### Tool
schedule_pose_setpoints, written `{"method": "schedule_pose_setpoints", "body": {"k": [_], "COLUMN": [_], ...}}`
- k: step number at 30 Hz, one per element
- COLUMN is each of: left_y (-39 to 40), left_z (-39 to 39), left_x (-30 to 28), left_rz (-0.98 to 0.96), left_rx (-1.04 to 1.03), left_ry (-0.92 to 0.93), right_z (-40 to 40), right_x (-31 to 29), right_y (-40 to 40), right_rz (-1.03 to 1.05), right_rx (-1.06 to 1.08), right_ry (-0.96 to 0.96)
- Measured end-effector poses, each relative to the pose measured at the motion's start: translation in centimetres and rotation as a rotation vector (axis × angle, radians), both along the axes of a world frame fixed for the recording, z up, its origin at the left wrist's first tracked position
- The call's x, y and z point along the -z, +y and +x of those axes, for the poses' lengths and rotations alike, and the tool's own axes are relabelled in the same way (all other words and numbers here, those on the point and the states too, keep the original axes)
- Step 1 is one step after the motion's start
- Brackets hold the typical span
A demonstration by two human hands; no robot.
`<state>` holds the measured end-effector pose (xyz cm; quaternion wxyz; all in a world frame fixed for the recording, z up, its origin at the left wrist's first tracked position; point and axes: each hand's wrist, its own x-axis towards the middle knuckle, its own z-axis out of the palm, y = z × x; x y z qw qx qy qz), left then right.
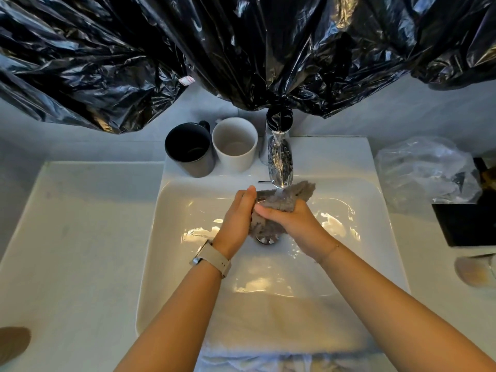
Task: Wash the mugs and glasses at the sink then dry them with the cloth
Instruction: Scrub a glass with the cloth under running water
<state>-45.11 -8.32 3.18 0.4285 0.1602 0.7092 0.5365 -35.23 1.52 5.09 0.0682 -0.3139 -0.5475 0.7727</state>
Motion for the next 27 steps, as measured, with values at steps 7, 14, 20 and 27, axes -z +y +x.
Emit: {"method": "schedule_pose_setpoints", "body": {"k": [7, 14, 20, 27], "left_y": [-1.3, 0.0, -1.4, -0.2], "left_z": [1.1, 0.7, 0.6, 1.0], "left_x": [0.7, 0.6, 1.7, 0.6], "left_rz": [0.107, 0.060, 0.140, 0.105], "left_rx": [0.041, -0.034, 0.033, -0.049], "left_ry": [0.128, 0.080, 0.109, 0.094], "right_z": [0.6, -0.5, -0.1, 0.3], "right_x": [1.0, 1.0, 0.9, 1.5], "right_y": [1.1, 0.4, 0.4, -0.3], "right_rz": [-0.200, -0.183, -0.225, -0.053], "right_rx": [-0.080, 0.027, -0.044, -0.007], "right_ry": [0.017, -0.059, -0.040, 0.019]}}
